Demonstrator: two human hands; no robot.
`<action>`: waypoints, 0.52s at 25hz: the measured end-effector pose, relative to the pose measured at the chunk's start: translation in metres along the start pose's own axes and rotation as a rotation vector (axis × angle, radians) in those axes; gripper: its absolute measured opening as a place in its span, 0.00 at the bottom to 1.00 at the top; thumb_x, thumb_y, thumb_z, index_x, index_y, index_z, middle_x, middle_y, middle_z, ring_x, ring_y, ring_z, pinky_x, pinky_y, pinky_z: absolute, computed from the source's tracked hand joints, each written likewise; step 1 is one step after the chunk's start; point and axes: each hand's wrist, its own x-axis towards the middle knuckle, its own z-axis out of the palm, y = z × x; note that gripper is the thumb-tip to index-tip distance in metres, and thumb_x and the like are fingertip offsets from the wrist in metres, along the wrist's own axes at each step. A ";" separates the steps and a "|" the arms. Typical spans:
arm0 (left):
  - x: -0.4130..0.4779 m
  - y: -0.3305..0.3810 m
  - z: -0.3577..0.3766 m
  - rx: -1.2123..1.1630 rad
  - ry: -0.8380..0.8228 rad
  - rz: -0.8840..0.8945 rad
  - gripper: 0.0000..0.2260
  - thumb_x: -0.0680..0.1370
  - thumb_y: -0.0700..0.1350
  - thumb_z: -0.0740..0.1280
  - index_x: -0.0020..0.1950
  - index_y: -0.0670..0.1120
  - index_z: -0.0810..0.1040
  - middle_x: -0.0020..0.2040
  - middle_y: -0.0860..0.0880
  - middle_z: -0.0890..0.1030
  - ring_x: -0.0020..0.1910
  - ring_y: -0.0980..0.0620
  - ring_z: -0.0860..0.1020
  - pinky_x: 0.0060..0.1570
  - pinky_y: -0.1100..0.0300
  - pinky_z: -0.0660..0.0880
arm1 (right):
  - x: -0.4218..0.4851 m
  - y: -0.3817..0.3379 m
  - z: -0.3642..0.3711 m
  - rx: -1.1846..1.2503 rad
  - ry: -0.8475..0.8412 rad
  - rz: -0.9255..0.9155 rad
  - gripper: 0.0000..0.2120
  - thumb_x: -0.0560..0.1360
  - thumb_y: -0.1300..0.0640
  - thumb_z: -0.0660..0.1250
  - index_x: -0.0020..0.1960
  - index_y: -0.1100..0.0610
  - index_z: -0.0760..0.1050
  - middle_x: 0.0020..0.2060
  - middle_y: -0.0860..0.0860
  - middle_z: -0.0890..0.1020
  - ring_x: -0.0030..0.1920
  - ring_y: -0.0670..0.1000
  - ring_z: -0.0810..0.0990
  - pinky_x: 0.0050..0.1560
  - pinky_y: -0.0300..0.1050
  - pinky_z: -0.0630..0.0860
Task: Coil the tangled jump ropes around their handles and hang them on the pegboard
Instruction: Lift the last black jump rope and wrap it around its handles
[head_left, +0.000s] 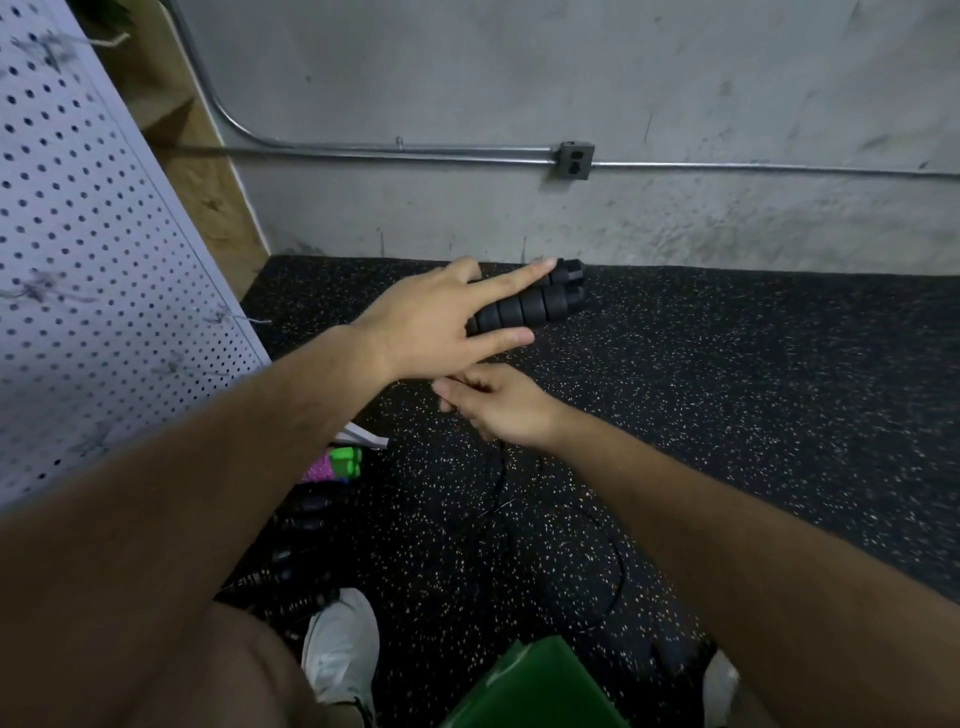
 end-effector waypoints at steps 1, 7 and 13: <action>-0.002 -0.004 -0.002 0.002 -0.004 0.000 0.30 0.76 0.73 0.49 0.74 0.76 0.39 0.50 0.51 0.69 0.42 0.55 0.72 0.41 0.59 0.67 | -0.008 0.008 -0.015 -0.058 -0.007 0.014 0.14 0.82 0.45 0.63 0.43 0.52 0.79 0.26 0.43 0.73 0.28 0.44 0.71 0.34 0.43 0.72; -0.005 -0.002 0.004 0.112 -0.096 0.117 0.30 0.73 0.76 0.45 0.73 0.77 0.37 0.53 0.49 0.71 0.44 0.51 0.74 0.45 0.53 0.75 | -0.057 0.029 -0.098 -0.198 0.090 0.101 0.10 0.82 0.48 0.64 0.47 0.51 0.81 0.30 0.42 0.74 0.27 0.38 0.70 0.31 0.33 0.67; -0.001 0.019 0.026 0.248 -0.118 0.260 0.29 0.74 0.73 0.37 0.74 0.73 0.32 0.55 0.46 0.71 0.50 0.49 0.75 0.49 0.51 0.77 | -0.082 0.019 -0.117 -0.099 0.227 0.132 0.16 0.79 0.46 0.66 0.35 0.52 0.76 0.28 0.46 0.72 0.28 0.46 0.68 0.34 0.43 0.63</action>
